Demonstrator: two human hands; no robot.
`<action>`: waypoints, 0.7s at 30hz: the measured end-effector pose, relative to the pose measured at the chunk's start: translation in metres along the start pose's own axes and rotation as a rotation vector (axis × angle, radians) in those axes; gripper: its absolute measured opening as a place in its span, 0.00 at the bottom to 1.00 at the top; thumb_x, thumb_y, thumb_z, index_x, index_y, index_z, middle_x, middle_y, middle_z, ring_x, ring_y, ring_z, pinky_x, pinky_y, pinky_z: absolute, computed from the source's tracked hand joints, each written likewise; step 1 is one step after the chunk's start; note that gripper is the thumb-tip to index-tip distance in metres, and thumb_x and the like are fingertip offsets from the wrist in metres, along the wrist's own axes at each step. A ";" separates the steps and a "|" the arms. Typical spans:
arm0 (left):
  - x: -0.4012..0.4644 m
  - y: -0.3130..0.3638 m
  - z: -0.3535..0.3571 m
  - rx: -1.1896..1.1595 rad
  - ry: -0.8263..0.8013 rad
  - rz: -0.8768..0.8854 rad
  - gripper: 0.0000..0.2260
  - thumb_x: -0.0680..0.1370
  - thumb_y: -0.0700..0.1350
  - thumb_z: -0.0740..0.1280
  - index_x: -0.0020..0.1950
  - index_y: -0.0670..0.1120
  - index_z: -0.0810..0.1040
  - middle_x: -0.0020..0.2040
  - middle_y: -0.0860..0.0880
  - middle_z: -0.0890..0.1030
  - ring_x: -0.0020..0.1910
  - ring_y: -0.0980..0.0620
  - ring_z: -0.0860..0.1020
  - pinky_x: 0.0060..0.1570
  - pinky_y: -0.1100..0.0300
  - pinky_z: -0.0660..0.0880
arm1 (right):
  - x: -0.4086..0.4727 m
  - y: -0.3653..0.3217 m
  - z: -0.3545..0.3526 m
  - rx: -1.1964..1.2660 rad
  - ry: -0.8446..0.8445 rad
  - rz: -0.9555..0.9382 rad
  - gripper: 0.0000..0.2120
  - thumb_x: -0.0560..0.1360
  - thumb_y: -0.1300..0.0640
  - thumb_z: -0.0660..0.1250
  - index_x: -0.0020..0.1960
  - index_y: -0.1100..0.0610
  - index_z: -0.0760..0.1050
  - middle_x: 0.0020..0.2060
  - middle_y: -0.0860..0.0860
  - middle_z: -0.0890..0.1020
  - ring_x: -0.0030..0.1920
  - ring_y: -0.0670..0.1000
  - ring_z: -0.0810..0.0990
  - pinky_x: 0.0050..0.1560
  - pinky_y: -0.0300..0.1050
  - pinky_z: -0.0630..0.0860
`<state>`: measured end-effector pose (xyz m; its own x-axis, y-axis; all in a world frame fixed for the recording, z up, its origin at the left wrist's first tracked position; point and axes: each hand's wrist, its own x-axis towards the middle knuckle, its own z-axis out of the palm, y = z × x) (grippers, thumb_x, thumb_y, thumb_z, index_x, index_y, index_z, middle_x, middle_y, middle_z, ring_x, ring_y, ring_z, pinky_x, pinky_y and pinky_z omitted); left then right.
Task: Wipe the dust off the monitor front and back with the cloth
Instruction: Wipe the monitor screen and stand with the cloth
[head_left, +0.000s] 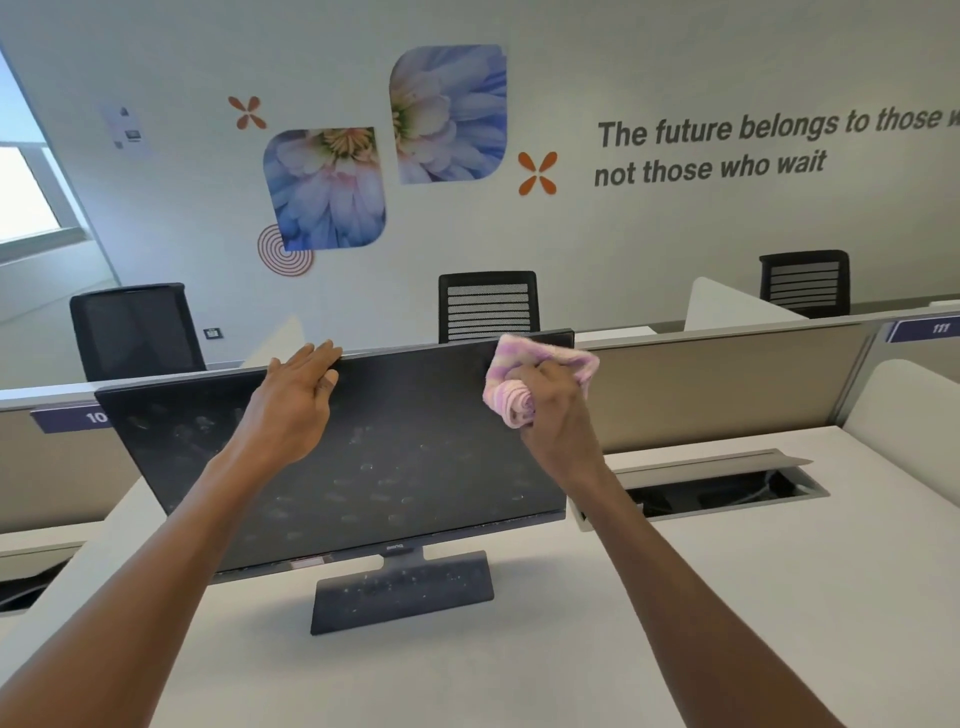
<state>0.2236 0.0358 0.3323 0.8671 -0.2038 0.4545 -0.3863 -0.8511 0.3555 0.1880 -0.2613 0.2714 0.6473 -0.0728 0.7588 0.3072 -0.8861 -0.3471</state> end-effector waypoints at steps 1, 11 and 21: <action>0.000 0.000 0.000 -0.002 0.000 0.002 0.19 0.85 0.44 0.54 0.77 0.48 0.66 0.77 0.49 0.64 0.78 0.50 0.57 0.77 0.52 0.47 | -0.012 0.002 0.007 -0.019 -0.037 -0.011 0.16 0.64 0.70 0.69 0.51 0.61 0.79 0.43 0.56 0.79 0.43 0.56 0.77 0.46 0.48 0.73; 0.001 -0.007 0.005 0.011 0.002 0.029 0.20 0.85 0.44 0.54 0.77 0.47 0.65 0.77 0.50 0.64 0.78 0.51 0.56 0.78 0.51 0.47 | -0.020 0.006 0.014 0.008 -0.021 0.056 0.17 0.65 0.67 0.72 0.54 0.60 0.79 0.47 0.56 0.80 0.46 0.54 0.77 0.47 0.48 0.75; 0.001 -0.006 0.004 0.018 0.011 0.033 0.19 0.85 0.44 0.54 0.77 0.48 0.65 0.77 0.49 0.64 0.78 0.50 0.57 0.77 0.52 0.47 | -0.040 0.030 0.010 -0.001 -0.018 0.115 0.17 0.67 0.67 0.73 0.56 0.62 0.79 0.47 0.57 0.80 0.46 0.55 0.78 0.47 0.47 0.77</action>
<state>0.2280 0.0392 0.3274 0.8505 -0.2261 0.4750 -0.4084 -0.8529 0.3253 0.1778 -0.2806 0.2249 0.6910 -0.1657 0.7036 0.2296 -0.8727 -0.4309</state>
